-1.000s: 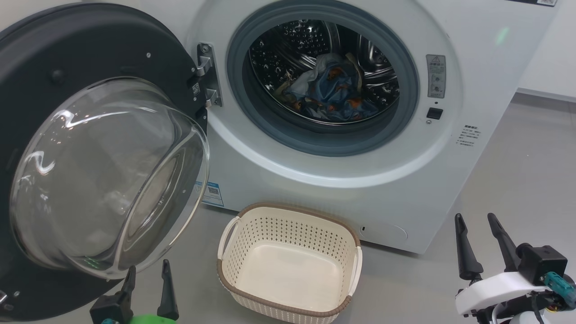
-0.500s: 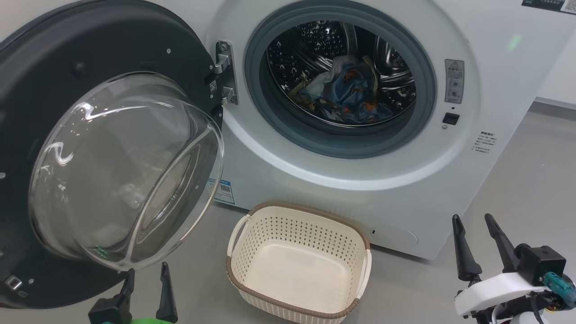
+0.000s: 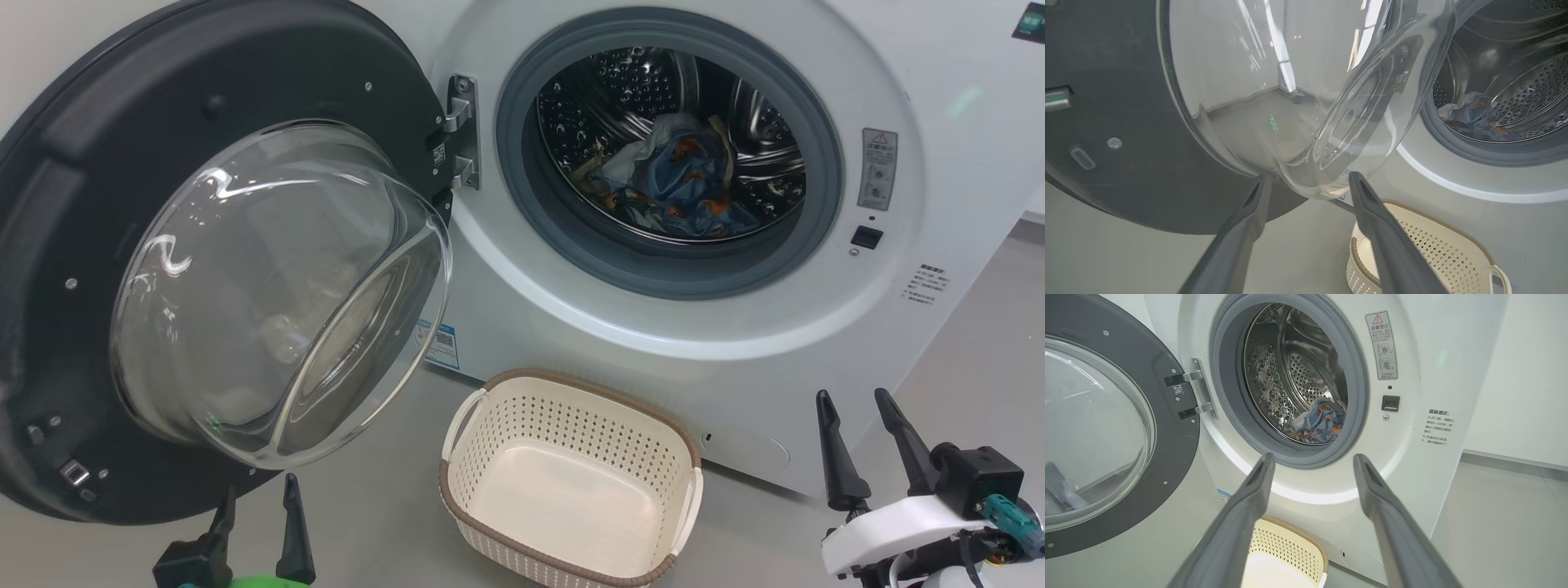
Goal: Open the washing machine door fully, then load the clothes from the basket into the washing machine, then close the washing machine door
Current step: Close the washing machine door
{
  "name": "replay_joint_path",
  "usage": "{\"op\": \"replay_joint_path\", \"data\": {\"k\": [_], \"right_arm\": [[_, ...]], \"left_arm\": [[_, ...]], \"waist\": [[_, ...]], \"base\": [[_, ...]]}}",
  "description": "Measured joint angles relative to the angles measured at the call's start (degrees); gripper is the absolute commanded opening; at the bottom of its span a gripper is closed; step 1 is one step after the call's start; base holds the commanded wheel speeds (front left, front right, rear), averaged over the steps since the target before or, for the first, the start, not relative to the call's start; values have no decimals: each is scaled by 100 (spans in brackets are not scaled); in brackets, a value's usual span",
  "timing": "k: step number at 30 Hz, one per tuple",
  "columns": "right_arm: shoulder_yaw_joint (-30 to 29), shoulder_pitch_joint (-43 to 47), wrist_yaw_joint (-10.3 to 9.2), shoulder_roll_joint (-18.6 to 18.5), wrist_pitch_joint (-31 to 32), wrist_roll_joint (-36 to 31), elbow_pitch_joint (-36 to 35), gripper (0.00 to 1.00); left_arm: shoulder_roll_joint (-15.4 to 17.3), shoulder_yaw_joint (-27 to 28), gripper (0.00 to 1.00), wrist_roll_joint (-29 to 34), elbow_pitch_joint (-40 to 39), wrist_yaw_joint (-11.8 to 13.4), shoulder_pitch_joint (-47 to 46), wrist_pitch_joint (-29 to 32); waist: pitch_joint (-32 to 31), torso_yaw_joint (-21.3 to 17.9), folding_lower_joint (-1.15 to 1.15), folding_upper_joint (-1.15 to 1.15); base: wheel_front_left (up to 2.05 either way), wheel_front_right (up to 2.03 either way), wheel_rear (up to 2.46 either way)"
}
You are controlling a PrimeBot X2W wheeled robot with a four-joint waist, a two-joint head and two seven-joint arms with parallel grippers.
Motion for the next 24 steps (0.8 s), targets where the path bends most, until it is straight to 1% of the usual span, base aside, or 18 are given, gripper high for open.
{"op": "replay_joint_path", "data": {"k": [11,24], "right_arm": [[78,1,0,62,0,0,8,100],[152,0,0,66,0,0,38,100]], "left_arm": [[1,159,100,56,-48,0,105,0],[5,305,100,56,-155,8,155,0]], "waist": [[-57,309,0,0],[-35,361,0,0]], "base": [[0,0,0],[0,0,0]]}}
